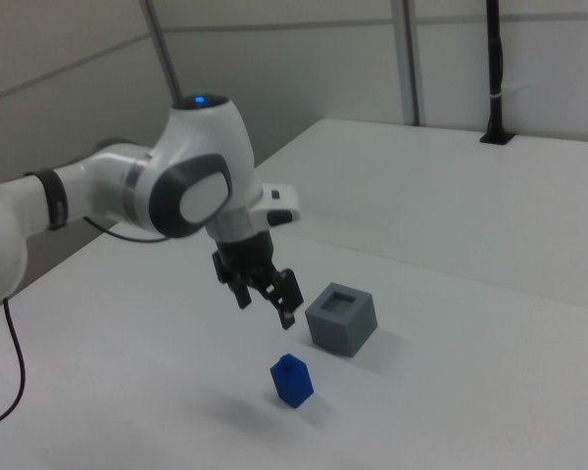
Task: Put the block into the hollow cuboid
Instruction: 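Lower the open gripper down onto the blue block, then close the gripper on the blue block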
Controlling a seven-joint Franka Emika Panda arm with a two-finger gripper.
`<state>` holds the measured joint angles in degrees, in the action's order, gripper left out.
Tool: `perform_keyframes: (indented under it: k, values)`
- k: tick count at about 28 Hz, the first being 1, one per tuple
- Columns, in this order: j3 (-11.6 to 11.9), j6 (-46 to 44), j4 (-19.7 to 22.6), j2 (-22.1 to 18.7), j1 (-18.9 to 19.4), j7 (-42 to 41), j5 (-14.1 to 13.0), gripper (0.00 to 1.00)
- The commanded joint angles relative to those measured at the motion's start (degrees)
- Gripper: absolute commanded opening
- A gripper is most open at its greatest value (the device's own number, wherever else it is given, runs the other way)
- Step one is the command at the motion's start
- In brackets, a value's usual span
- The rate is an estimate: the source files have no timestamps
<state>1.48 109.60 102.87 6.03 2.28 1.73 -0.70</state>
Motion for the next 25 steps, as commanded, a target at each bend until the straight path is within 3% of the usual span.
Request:
perform_keyframes:
  k: [1, 12, 21, 22, 25]
  values:
    - [0.4, 6.5, 5.8, 0.6, 0.3, -4.5, -0.1, 1.00]
    - [0.3, 13.0, 6.3, 8.6, 0.3, -3.8, 1.1, 1.00]
    - [-0.2, 15.7, 6.2, 10.5, 0.7, -0.6, 1.1, 1.00]
    - [-0.2, 15.7, 6.2, 10.5, 0.7, -0.5, 1.0, 0.99]
    - [-0.2, 15.7, 6.0, 10.4, 0.7, -0.1, 0.5, 0.82]
